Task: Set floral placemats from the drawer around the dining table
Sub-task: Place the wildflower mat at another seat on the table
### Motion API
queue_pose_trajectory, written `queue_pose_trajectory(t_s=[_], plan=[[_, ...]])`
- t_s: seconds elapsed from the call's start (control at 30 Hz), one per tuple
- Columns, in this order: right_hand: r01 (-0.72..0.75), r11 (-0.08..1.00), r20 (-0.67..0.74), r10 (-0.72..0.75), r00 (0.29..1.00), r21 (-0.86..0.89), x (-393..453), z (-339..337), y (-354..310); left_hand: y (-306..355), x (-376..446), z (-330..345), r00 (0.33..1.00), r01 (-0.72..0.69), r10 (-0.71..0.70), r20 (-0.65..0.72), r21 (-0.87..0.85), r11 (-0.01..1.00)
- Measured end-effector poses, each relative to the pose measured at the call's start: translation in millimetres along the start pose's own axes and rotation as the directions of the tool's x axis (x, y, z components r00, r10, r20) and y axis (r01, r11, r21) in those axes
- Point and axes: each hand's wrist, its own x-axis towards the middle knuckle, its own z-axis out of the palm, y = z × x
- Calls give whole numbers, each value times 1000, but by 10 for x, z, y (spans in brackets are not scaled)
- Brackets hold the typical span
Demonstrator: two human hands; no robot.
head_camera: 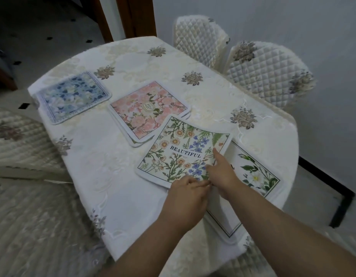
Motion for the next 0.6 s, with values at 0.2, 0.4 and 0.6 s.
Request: queue_pose_trajectory(t_s=[0.2, 0.4, 0.6], plan=[[170, 982, -75, -164, 984, 77, -614, -304, -250, -13, -76, -659, 889, 452, -436, 139, -404, 795], [319, 946, -42, -317, 948, 53, -1487, -861, -526, -216, -281, -1452, 801, 599, -577, 161, -253, 760], [327, 905, 9, -343, 939, 272, -2145, -1217, -862, 300, -644, -2324, 765, 536, -617, 183, -712, 453]])
